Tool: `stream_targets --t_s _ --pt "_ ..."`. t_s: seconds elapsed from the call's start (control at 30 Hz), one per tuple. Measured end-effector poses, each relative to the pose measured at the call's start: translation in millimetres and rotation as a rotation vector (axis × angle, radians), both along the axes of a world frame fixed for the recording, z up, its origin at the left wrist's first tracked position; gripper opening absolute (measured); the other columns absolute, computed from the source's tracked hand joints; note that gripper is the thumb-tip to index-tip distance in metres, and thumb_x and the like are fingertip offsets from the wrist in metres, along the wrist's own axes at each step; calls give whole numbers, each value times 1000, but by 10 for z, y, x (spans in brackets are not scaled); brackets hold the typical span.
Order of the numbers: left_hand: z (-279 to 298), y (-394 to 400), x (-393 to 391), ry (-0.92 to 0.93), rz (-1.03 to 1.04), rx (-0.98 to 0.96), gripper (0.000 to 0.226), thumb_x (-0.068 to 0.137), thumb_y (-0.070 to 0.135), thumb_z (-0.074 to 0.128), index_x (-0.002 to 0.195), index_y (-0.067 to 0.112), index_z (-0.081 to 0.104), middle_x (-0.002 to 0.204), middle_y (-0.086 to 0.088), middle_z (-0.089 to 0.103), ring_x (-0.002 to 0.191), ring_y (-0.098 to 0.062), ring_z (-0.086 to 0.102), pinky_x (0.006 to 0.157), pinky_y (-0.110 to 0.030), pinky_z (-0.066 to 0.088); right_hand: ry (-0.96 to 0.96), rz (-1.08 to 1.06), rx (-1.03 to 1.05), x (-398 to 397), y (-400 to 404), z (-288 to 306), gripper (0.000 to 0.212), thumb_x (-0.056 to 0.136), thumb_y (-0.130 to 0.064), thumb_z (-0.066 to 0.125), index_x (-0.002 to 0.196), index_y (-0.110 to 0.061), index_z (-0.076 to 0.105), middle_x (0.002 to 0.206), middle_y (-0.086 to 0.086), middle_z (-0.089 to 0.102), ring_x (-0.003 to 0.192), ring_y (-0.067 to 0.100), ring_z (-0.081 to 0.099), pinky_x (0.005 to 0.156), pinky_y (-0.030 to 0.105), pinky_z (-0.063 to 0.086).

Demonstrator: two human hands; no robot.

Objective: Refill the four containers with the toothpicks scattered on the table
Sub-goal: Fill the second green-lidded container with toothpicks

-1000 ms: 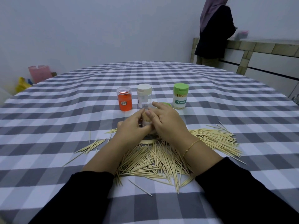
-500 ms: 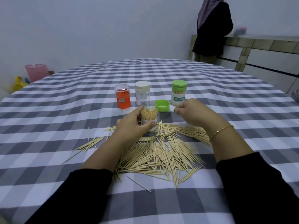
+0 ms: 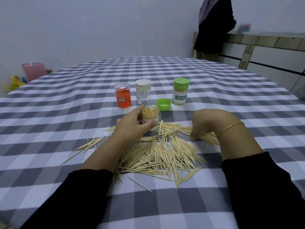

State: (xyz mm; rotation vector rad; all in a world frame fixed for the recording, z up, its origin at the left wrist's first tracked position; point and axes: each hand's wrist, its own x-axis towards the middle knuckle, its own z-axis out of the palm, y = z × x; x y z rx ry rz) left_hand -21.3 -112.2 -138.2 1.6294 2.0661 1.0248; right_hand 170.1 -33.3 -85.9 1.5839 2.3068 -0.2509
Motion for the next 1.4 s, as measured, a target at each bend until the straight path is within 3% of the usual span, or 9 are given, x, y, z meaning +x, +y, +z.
stream_targets --t_s 0.3,0.47,0.7,0.8,0.9,1.13,1.27,1.4 --pt "3 -6 4 7 0 -4 74 87 47 64 150 30 29 142 4 51 128 -16 48 111 -46 34 11 -73 88 -70 14 -27 45 78 -30 76 112 -7 57 73 2 45 86 25 52 84 35 49" --pt "-15 11 -15 5 -3 -9 77 86 49 65 151 28 29 142 3 52 129 -18 48 110 -47 33 34 -29 212 -101 57 -119 20 84 -18 69 83 -14 49 70 1 45 72 20 49 71 32 45" --pt "-18 13 -14 7 -5 -2 77 86 48 65 151 28 29 142 2 51 129 -19 47 110 -47 33 144 -73 252 -122 109 -188 24 87 -15 60 69 -15 43 71 2 49 63 17 46 69 32 45" --pt "-23 16 -21 -5 -6 -2 77 86 48 65 151 28 29 142 3 51 130 -19 47 111 -47 33 193 -36 227 -102 116 -168 8 88 -16 59 81 -12 59 73 2 55 67 18 52 65 30 44" --pt "-25 17 -23 -3 -5 -1 77 86 49 65 151 29 29 142 3 51 130 -19 47 111 -47 33 263 7 204 -78 95 -111 14 91 -21 58 94 -10 67 83 5 62 78 21 58 65 29 44" --pt "-33 24 -22 12 -9 -1 76 87 49 64 151 29 28 142 4 52 128 -17 48 110 -47 34 726 0 41 -69 60 -45 19 93 -21 57 85 -10 71 88 5 71 78 16 61 73 28 48" --pt "-43 34 -29 19 -6 0 77 86 50 65 151 30 28 142 3 51 128 -18 48 110 -47 34 1060 -74 -82 -109 51 -75 14 94 -17 58 88 -10 68 79 0 71 62 0 63 56 11 46" --pt "-68 51 -47 7 -9 3 78 85 51 66 151 31 28 141 3 52 128 -19 48 110 -46 35 1351 -57 -50 -229 39 -137 17 95 -10 54 81 -14 64 77 6 69 78 20 67 80 31 53"
